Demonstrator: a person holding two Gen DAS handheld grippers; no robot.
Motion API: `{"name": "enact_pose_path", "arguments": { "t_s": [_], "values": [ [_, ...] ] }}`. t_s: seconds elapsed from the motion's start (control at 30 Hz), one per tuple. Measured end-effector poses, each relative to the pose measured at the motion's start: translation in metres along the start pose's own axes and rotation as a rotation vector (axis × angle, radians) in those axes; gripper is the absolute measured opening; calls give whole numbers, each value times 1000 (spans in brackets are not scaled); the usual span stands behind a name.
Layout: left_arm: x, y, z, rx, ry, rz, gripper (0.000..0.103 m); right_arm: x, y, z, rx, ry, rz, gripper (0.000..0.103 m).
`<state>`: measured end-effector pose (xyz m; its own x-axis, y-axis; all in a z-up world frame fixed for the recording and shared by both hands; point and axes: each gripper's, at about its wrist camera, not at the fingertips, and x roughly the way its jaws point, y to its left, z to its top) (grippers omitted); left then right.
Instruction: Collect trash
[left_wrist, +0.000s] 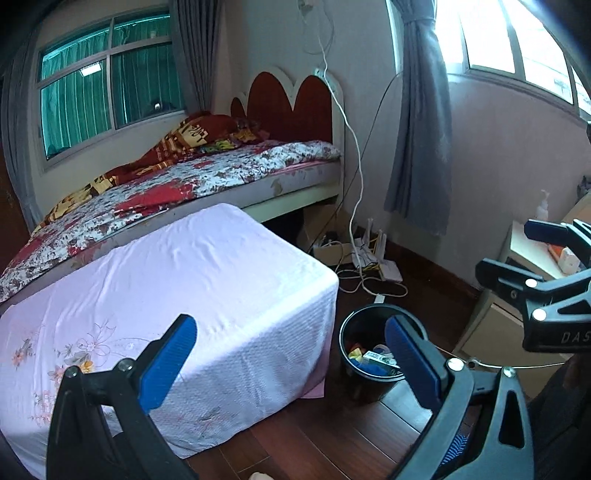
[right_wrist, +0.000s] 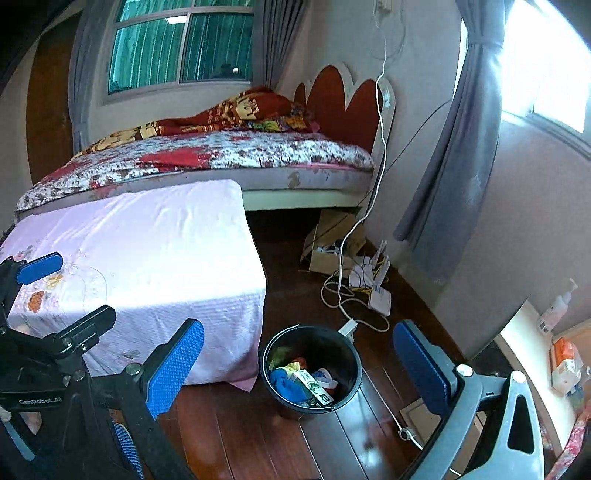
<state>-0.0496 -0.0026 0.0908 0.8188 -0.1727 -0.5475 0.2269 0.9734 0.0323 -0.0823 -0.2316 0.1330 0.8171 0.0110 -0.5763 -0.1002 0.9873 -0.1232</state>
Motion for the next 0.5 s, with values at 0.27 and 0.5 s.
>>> {"name": "enact_pose_path", "arguments": {
  "t_s": [0.27, 0.5],
  "values": [
    [-20, -1, 6, -11, -44, -10, 102, -31, -6, -7, 33, -43, -2, 103],
    [-23, -6, 9, -14, -57, -15, 102, -36, -10, -7, 51, -54, -4, 103]
  ]
}}
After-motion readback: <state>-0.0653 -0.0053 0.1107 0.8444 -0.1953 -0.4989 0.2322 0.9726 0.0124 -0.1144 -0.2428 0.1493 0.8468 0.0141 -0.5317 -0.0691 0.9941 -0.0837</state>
